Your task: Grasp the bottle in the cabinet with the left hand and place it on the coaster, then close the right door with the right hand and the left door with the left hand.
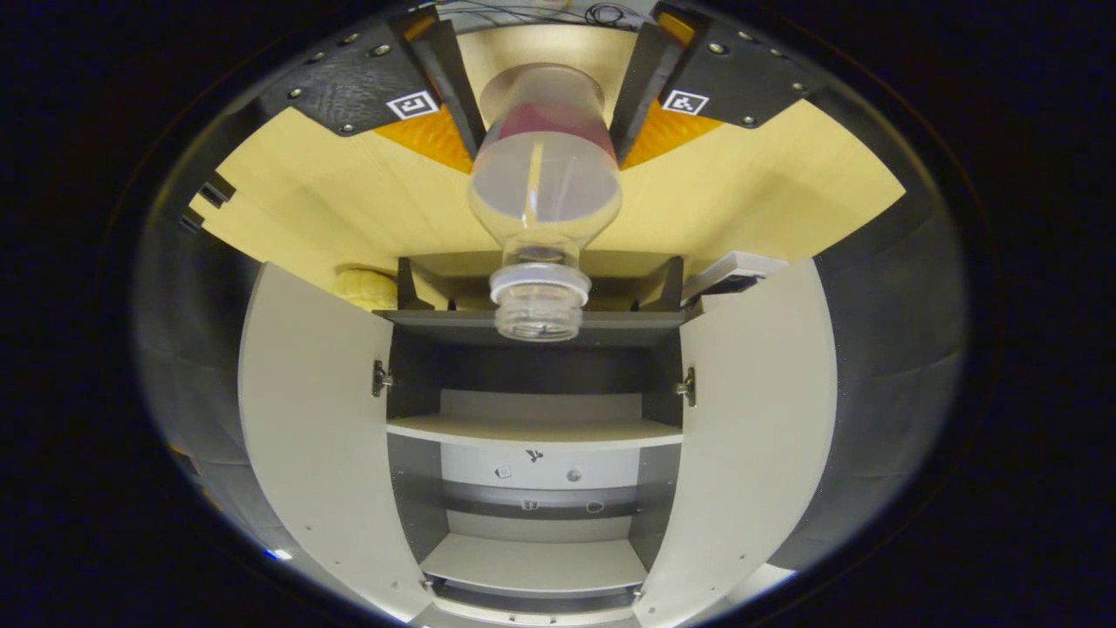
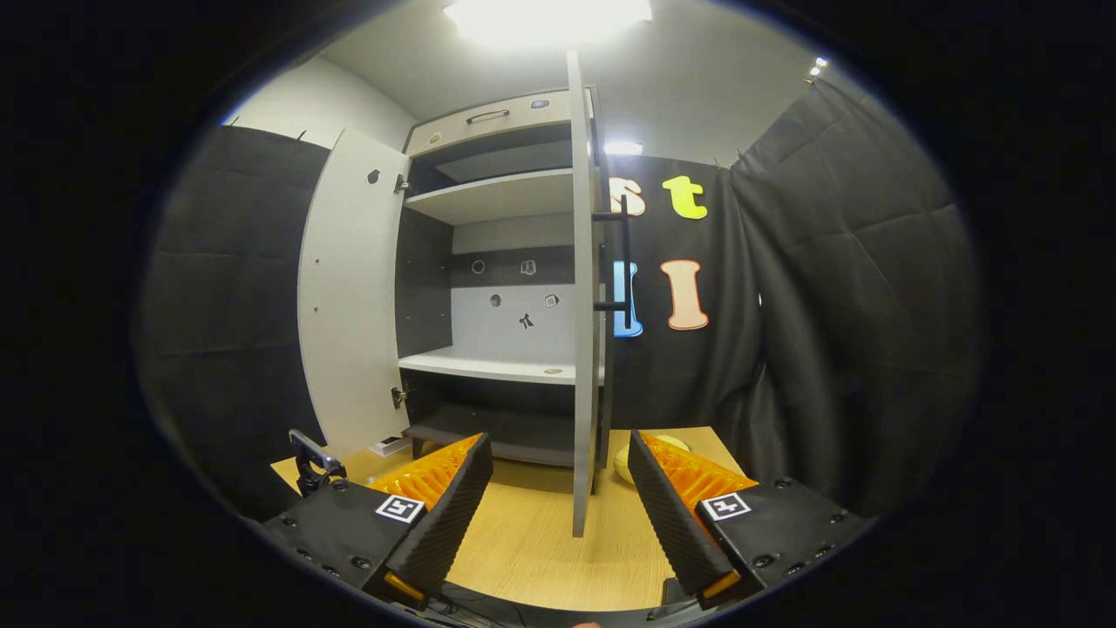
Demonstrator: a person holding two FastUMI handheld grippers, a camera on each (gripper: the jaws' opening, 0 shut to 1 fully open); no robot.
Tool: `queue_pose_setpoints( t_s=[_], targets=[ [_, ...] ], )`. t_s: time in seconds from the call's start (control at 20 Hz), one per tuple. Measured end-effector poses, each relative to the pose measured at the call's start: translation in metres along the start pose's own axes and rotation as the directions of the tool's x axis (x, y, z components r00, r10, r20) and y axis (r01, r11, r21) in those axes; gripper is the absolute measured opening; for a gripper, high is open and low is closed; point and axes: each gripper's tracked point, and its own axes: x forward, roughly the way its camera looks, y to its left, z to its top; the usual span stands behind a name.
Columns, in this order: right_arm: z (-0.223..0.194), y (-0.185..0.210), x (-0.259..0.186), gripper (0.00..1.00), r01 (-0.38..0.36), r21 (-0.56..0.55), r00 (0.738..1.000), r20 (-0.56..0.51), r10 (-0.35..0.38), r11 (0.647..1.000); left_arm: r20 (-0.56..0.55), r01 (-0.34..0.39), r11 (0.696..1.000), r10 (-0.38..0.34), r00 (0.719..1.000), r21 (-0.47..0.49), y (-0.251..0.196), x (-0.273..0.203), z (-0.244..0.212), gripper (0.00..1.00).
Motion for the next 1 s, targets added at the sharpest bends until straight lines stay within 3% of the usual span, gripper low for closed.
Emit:
queue_pose_setpoints(
  t_s=[0.05, 0.1, 0.15, 0.2, 0.25, 0.45, 0.5, 0.55, 0.6, 0.65, 0.85, 1.0],
  targets=[
    [0.003, -0.001, 0.001, 0.99, -0.002, 0.002, 1.0, 0.008, 0.002, 1.0, 0.011, -0.004, 1.0, 0.004, 1.0, 0.006, 0.0, -0.004, 0.007, 0.78],
    [0.008, -0.002, 0.002, 0.99, -0.003, 0.004, 1.0, 0.017, 0.003, 1.0, 0.025, -0.006, 1.0, 0.006, 1.0, 0.011, 0.0, -0.008, 0.016, 0.89],
    [0.012, -0.004, 0.004, 0.99, 0.001, 0.004, 1.0, 0.029, -0.001, 1.0, 0.04, -0.006, 1.0, 0.005, 0.999, 0.015, -0.001, -0.014, 0.027, 0.93],
    [0.017, -0.008, 0.005, 0.99, 0.007, 0.005, 0.999, 0.043, -0.007, 1.0, 0.061, -0.008, 1.0, 0.006, 0.998, 0.02, -0.001, -0.019, 0.041, 0.86],
    [0.022, -0.012, 0.006, 0.99, 0.013, 0.007, 0.998, 0.058, -0.014, 1.0, 0.082, -0.012, 1.0, 0.01, 0.997, 0.025, 0.0, -0.024, 0.056, 0.92],
    [0.041, -0.036, 0.012, 0.99, 0.051, 0.03, 0.993, 0.104, -0.054, 0.998, 0.148, -0.042, 0.998, 0.035, 0.988, 0.044, 0.003, -0.052, 0.111, 0.92],
    [0.047, -0.044, 0.015, 0.95, 0.066, 0.034, 0.991, 0.115, -0.07, 0.997, 0.168, -0.047, 0.998, 0.039, 0.985, 0.046, 0.005, -0.058, 0.126, 0.92],
    [0.053, -0.053, 0.018, 0.99, 0.084, 0.039, 0.988, 0.125, -0.089, 0.996, 0.184, -0.053, 0.997, 0.043, 0.982, 0.049, 0.007, -0.066, 0.137, 0.92],
    [0.058, -0.062, 0.021, 0.95, 0.105, 0.049, 0.985, 0.134, -0.111, 0.993, 0.2, -0.059, 0.997, 0.047, 0.979, 0.053, 0.009, -0.072, 0.15, 0.92],
    [0.062, -0.071, 0.025, 0.99, 0.128, 0.063, 0.981, 0.137, -0.136, 0.99, 0.21, -0.066, 0.996, 0.054, 0.976, 0.052, 0.012, -0.079, 0.159, 0.92],
    [0.074, -0.097, 0.046, 0.99, 0.195, 0.121, 0.969, 0.129, -0.21, 0.973, 0.233, -0.075, 0.997, 0.067, 0.97, 0.023, 0.028, -0.097, 0.185, 0.92],
    [0.085, -0.11, 0.063, 0.94, 0.249, 0.126, 0.956, 0.126, -0.265, 0.96, 0.236, -0.108, 0.994, 0.102, 0.966, 0.014, 0.053, -0.108, 0.192, 0.92]
  ],
)
